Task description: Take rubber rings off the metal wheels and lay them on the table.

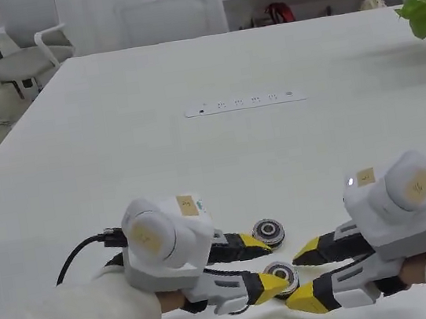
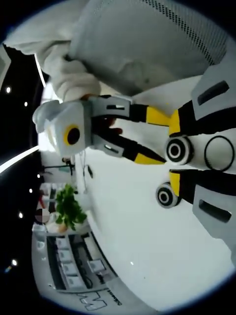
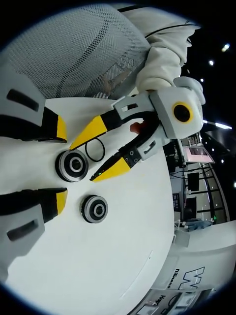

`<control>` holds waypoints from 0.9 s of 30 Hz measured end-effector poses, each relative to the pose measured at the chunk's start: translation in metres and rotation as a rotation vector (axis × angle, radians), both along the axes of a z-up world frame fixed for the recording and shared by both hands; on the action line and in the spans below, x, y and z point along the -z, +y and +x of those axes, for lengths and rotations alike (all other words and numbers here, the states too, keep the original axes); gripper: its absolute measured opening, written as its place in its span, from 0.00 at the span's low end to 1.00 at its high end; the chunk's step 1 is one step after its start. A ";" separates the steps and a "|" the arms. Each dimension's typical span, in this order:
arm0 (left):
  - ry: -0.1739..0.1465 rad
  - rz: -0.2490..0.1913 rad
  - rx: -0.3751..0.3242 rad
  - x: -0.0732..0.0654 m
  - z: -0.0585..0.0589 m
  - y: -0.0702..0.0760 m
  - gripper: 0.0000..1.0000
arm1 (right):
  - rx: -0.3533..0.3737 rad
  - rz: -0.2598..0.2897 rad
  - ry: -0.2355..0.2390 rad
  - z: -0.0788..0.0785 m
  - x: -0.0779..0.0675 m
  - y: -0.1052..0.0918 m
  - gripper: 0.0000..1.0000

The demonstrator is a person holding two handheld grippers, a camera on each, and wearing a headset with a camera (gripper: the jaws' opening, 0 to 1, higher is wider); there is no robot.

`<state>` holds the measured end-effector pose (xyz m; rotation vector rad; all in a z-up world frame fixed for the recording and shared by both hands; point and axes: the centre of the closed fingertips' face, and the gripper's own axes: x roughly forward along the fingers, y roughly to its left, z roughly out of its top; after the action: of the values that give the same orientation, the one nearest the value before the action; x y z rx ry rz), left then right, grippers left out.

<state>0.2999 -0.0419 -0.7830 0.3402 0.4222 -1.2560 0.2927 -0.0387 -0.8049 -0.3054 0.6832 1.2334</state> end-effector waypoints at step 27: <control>-0.002 0.003 0.011 0.006 -0.002 -0.001 0.14 | -0.018 -0.025 -0.019 0.001 0.003 -0.001 0.21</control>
<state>0.2984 -0.0429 -0.7888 0.3473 0.4210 -1.2654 0.2934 -0.0396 -0.8080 -0.3440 0.6809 1.2381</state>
